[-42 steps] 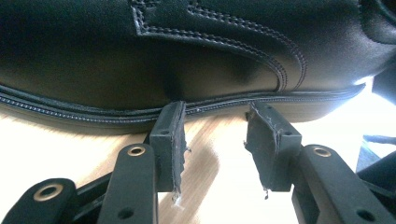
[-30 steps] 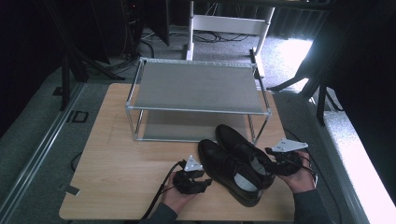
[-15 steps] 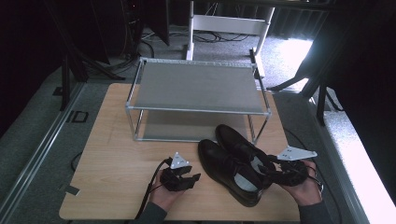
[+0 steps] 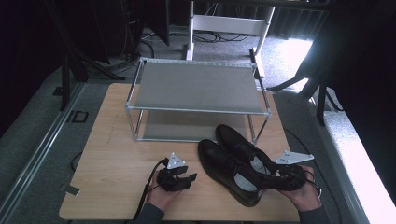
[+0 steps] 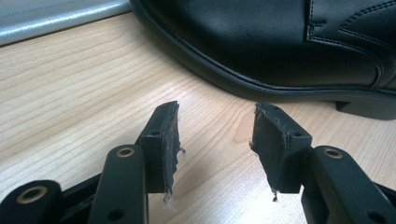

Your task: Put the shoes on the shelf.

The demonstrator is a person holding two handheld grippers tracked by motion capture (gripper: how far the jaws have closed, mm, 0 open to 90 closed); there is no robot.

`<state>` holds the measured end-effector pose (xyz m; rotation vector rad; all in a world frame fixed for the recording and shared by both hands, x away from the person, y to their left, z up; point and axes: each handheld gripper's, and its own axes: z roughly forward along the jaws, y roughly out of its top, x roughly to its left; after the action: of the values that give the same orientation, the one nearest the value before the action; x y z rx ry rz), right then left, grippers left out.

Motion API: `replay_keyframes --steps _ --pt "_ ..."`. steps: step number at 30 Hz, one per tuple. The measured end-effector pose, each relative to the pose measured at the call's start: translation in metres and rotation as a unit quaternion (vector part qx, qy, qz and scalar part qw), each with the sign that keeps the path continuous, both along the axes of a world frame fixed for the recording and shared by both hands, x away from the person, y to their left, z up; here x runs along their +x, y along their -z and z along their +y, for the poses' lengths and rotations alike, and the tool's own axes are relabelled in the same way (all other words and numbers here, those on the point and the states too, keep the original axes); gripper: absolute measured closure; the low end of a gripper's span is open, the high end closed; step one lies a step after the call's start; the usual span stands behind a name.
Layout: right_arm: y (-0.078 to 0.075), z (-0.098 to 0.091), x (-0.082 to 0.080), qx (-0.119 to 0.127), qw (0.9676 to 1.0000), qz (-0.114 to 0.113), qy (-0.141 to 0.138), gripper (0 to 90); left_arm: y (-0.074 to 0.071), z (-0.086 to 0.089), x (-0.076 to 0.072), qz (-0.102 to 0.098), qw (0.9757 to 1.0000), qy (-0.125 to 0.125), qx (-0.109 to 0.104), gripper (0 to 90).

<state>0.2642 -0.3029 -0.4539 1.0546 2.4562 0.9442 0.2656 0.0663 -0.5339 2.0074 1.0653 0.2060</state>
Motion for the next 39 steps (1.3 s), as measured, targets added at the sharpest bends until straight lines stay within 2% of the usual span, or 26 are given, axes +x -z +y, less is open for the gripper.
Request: replay_keyframes --steps 5,21,33,39 --pt "0.001 0.003 -0.001 -0.006 0.9999 0.009 -0.006 42.2 0.002 0.001 0.000 0.002 1.0000 -0.002 0.007 51.0" --pt "0.008 0.015 0.004 -0.035 0.9986 0.036 -0.016 42.8 0.004 0.000 -0.001 0.004 1.0000 -0.001 0.008 51.0" --pt "0.012 0.018 0.011 -0.059 0.9960 0.062 -0.023 43.8 0.005 -0.002 -0.001 0.006 0.9999 0.002 0.009 51.0" --pt "0.012 0.021 0.014 -0.074 0.9938 0.077 -0.030 43.6 0.004 -0.003 -0.002 0.004 1.0000 0.005 0.006 51.0"
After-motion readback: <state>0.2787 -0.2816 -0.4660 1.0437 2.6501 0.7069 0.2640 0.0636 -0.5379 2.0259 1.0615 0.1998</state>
